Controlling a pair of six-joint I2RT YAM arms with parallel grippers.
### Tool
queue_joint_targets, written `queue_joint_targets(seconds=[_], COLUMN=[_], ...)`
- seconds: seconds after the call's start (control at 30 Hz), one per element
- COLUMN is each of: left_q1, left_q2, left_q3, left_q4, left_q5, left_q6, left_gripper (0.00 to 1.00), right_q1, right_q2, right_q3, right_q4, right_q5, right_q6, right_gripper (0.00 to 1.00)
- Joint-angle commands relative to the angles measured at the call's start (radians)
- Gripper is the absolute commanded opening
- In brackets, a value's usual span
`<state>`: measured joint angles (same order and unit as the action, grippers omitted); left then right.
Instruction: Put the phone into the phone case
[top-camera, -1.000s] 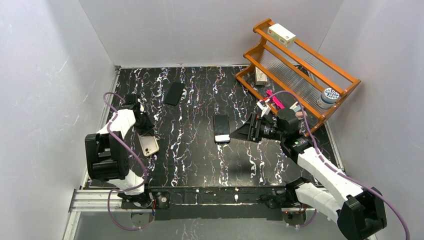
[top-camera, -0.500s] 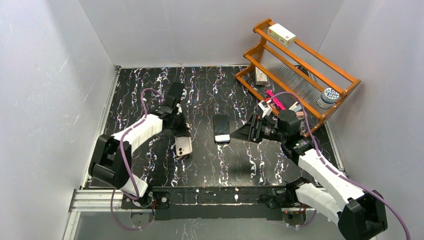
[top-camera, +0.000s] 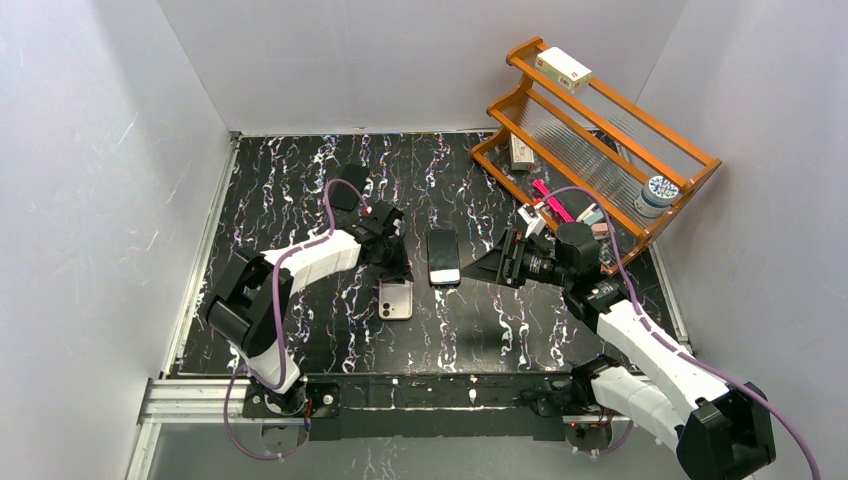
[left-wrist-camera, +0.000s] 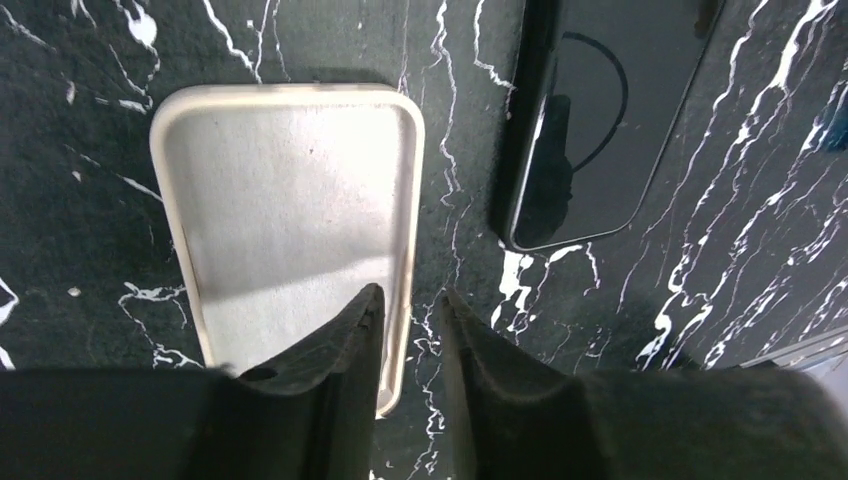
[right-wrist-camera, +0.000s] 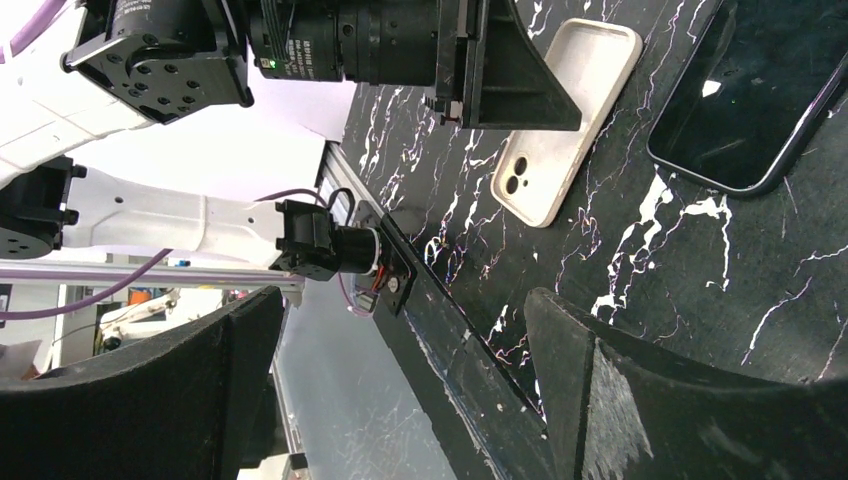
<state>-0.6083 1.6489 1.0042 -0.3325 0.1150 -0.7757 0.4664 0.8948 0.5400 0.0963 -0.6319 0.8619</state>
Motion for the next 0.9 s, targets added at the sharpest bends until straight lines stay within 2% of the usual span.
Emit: queue_joint_targets(seconds=[0.0,0.1,0.2,0.27,0.33,0.43,0.6,0.73,0.87], left_q1=[-0.001,-0.001,0.012,0.042,0.084,0.167,0.306,0.382,0.415], left_q2=[-0.018,-0.023,0.000,0.018,0.038,0.068,0.146,0.274,0.360], left_q3=[0.083,0.163,0.264,0.313,0.334,0.333,0.409,0.531,0.618], left_q4=[-0.013,-0.078,-0.164,-0.184,-0.170,-0.102,-0.063,-0.112,-0.111], left_q5=[-0.040,-0.098,-0.236,-0.258,-0.273,-0.207,-0.130,-0.053,-0.057], left_q6=[0.026,0.096,0.209,0.297,0.383,0.531,0.599,0.666,0.719], left_gripper=[0.35,0.58,0.71,0.77,0.81,0.86,0.98,0.98,0.98], right_q1=[0.006,0.005,0.005,0.006,0.006,0.005,0.006,0.006,0.005], right_q2=[0.004,0.010,0.012,0.013,0.014,0.021,0.035,0.041,0.053], right_q3=[0.009,0.012,0.020,0.033,0.049,0.080,0.116,0.115,0.123], right_q4=[0.011,0.011,-0.003,-0.023,-0.043,-0.069,-0.122,-0.119,-0.127], right_q5=[0.005,0.002,0.002,0.004,0.005,0.005,0.013,0.017,0.019], right_q6=[0.000,-0.002,-0.011,-0.022,-0.035,-0.052,-0.074,-0.065,-0.066], right_gripper=[0.99,0.99,0.99,0.99,0.99,0.99,0.99,0.99,0.99])
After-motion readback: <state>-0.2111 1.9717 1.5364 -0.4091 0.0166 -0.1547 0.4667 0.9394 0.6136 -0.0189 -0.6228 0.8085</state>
